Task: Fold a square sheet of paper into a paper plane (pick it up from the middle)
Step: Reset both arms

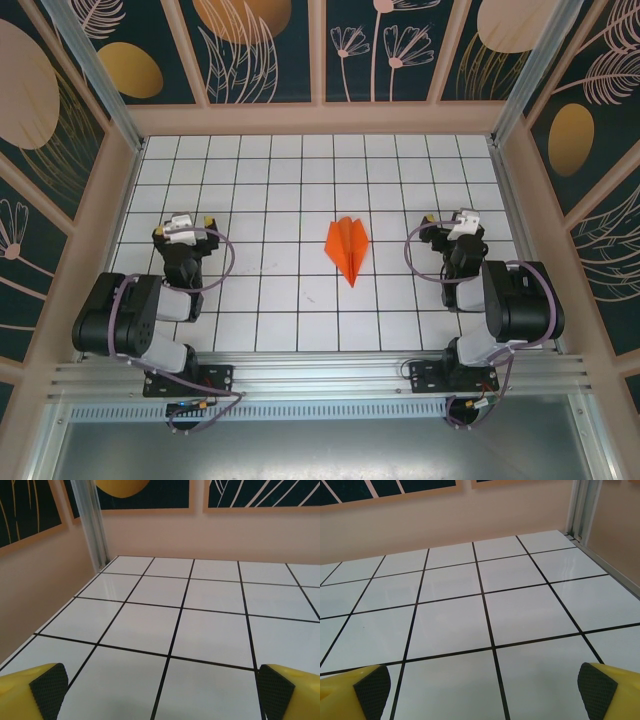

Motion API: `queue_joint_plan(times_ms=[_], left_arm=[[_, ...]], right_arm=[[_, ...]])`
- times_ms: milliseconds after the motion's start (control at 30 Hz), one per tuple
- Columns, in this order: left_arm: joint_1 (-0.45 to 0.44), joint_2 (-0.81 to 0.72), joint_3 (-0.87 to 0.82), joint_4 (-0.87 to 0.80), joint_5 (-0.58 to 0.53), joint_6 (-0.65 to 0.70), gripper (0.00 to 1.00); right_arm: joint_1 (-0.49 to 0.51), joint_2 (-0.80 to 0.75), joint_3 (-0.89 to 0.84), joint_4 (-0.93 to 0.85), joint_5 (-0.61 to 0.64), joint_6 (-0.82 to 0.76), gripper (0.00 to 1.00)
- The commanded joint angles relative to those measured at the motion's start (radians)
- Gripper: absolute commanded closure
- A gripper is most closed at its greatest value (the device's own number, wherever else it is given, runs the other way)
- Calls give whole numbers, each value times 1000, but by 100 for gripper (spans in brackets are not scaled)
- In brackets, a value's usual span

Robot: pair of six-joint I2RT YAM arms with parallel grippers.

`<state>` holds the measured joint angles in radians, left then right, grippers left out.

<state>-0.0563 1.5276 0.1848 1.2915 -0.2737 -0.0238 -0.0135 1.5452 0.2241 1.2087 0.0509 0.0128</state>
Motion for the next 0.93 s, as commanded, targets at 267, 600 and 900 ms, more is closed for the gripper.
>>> queue_joint_plan(times_ms=[267, 600, 900], left_arm=[[38, 13, 3, 117, -11, -93, 1], [38, 13, 21, 84, 158, -31, 1], [38, 11, 23, 77, 143, -37, 2]], right_arm=[[-7, -5, 2, 52, -20, 3, 1], [-11, -4, 3, 49, -28, 4, 1], [-10, -4, 3, 49, -29, 4, 1]])
